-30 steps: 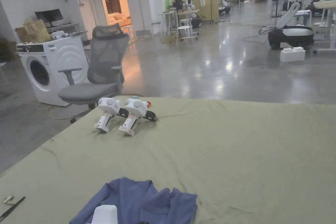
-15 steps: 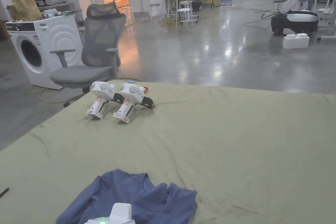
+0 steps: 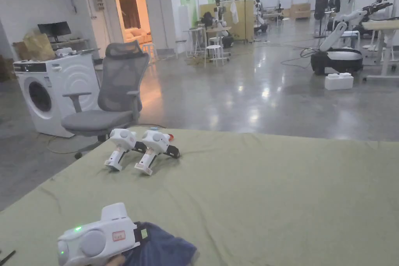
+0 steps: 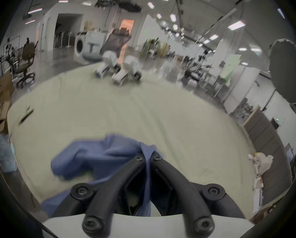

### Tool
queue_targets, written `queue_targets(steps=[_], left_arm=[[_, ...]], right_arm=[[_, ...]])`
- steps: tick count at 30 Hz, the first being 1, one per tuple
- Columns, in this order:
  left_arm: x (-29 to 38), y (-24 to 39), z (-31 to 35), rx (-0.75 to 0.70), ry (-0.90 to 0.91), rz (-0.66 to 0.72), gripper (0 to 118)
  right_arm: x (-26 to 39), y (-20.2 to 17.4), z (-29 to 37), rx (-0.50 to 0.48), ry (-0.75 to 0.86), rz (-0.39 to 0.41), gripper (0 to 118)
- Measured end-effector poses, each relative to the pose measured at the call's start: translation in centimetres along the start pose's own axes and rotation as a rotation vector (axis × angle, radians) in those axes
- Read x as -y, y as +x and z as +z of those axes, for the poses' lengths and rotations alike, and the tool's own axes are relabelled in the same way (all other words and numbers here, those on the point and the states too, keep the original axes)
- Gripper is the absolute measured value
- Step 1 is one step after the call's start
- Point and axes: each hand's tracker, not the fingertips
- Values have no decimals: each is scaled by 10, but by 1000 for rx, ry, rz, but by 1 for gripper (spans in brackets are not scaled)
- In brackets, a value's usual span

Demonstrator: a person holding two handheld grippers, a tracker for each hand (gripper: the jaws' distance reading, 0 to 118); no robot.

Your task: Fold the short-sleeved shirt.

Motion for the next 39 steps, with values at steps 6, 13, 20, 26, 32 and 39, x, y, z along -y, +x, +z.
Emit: queue_targets(steps=[6,13,20,26,32,39], left_arm=[[-55,107,26,123,121,-266,0],[6,260,-26,324,25,-512,0],[200,372,-52,653,-270,-588,0],[340,419,-19,809,-436,-711,0],[377,405,3,838,-477,-716,50],[268,333,40,673,-115,-595,83]], right_arm=[[9,18,30,38,36,-49,0],[23,42,59,120,50,-105,0],[38,65,76,227,46,-186,0],[46,70,86,275,24,-174,0],[50,63,74,245,-17,-184,0],[19,25,57,110,54,-50,0]])
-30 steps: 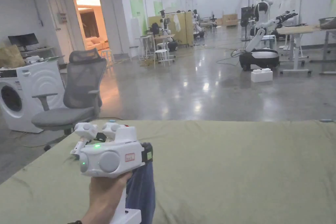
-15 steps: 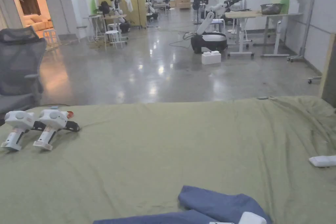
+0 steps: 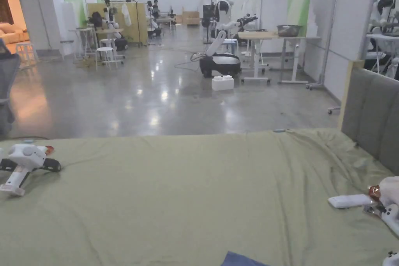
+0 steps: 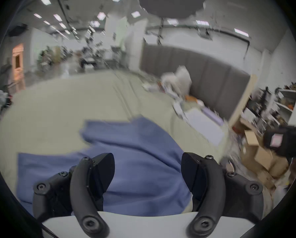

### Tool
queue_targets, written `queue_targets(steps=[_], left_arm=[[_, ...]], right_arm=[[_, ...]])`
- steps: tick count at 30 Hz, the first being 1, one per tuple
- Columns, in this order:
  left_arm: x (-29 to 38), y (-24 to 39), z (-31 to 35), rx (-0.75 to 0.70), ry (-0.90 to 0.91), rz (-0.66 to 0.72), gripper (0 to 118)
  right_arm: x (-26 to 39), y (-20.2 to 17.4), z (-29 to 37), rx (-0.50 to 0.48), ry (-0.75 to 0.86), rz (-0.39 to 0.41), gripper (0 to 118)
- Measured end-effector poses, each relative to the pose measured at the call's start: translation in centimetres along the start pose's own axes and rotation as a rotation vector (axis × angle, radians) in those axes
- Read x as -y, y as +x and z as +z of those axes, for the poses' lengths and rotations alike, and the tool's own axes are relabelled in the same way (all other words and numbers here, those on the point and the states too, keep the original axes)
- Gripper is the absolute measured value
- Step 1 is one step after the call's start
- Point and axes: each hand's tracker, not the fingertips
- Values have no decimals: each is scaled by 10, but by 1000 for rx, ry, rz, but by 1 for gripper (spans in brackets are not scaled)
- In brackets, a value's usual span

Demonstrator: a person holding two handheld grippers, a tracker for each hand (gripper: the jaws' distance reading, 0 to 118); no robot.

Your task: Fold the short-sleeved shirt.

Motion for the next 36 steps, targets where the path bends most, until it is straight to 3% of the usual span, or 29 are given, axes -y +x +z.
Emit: queue_targets(steps=[2,7,15,18,24,30,36], left_arm=[[-23,-18,57,-80,140,17,83],[-61,-31,179,-345,410,-114,84],[-55,-15,299,-611,534,-183,81],[-45,-5,329,-649,565,-150,65],[-20,11,351,-685,552,-139,1],[-5,16,361,-703,510,-66,0],[-7,16,366,-717,509,-78,0]], right_arm=[[-10,-13,-5,-47,35,27,0],[-40,-43,-13,-146,117,89,0],[-81,-75,2,-200,273,158,0],[-84,-78,10,-201,289,174,0],[-79,-75,24,-222,278,160,0],[-71,-74,35,-199,287,197,0],[-72,-71,34,-203,284,166,0]])
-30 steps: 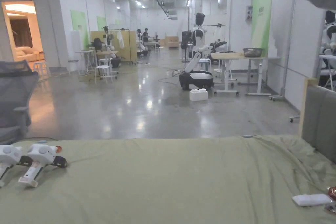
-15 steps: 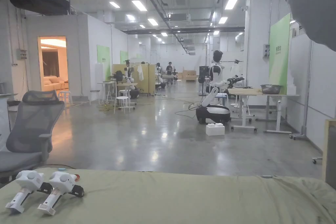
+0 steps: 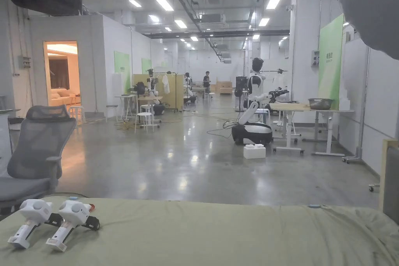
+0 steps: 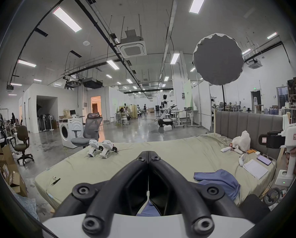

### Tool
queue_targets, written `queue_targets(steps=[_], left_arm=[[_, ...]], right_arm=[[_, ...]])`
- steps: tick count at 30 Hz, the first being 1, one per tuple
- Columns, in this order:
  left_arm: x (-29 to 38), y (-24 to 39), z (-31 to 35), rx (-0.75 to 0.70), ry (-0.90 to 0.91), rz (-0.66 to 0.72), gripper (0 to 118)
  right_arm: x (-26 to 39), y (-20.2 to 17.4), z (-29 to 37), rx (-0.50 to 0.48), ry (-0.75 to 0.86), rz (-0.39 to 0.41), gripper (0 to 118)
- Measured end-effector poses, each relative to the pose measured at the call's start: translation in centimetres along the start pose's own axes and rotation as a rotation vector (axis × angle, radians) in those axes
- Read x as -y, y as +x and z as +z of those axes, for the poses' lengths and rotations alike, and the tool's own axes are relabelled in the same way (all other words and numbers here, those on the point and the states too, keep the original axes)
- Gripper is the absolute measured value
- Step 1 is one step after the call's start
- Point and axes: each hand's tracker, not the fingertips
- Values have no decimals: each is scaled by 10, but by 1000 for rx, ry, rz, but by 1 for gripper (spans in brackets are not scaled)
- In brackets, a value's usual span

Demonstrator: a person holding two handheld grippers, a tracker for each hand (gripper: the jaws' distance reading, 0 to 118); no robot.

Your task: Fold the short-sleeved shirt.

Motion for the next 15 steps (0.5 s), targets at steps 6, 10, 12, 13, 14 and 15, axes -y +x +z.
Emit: queue_targets(steps=[6,10,12,13,14,15], left_arm=[[0,-2,-7,25,-6,3,0],[15,-3,-37,78,-120,19,0],[36,-6,-67,98,-199,29,4],[48,-9,-87,129,-253,49,14],[60,-11,-104,163,-311,78,32],[72,-15,-126,179,-376,112,57]], right_arm=[[2,3,-1,-3,-7,-26,0],[9,6,-7,13,-40,-23,0],[17,10,-11,22,-63,-35,0],[22,12,-12,26,-80,-46,0],[26,15,-14,31,-95,-56,0],[35,20,-16,35,-112,-69,0]])
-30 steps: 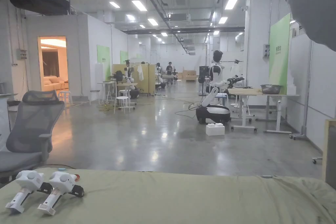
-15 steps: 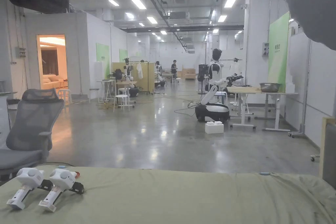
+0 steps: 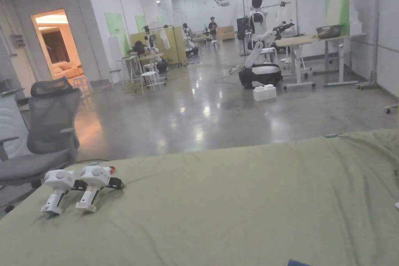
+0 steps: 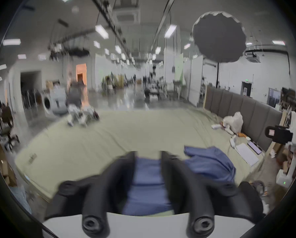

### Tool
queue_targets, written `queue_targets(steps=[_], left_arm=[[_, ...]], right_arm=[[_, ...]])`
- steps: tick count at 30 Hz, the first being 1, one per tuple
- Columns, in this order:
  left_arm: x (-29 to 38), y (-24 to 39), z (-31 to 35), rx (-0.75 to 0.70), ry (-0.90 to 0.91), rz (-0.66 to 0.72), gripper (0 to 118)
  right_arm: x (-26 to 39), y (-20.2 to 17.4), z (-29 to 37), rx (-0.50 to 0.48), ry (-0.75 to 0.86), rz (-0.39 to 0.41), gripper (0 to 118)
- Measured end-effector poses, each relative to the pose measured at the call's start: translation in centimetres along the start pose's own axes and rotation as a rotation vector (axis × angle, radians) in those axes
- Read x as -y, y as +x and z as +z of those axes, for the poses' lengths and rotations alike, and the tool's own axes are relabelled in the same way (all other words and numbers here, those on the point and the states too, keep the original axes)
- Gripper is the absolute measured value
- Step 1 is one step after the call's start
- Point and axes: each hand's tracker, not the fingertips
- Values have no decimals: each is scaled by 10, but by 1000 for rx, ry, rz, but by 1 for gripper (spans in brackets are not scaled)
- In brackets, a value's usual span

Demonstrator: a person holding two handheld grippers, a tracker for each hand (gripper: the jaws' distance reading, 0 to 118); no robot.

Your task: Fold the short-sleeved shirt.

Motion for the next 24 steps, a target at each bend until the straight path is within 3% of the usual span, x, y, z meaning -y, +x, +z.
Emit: queue_targets(steps=[1,3,11,14,17,20,22,24], left_arm=[[3,-8,-26,17,-80,53,71],[11,-22,-77,35,-160,116,77],[52,-46,-282,3,-415,185,72],[64,-48,-321,10,-463,179,70],[72,-41,-346,2,-490,79,70],[80,-34,-359,-9,-556,28,63],[76,-29,-354,-11,-540,-2,52],[75,-23,-353,-19,-545,-43,30]], right_arm=[[6,4,-3,5,-22,-17,0],[15,12,-8,21,-65,-33,0],[49,43,-35,79,-181,-83,0],[54,46,-40,111,-213,-67,0],[60,47,-40,147,-247,-43,0],[69,52,-41,155,-283,-60,0],[72,52,-41,154,-295,-58,0],[75,52,-44,150,-308,-58,0]])
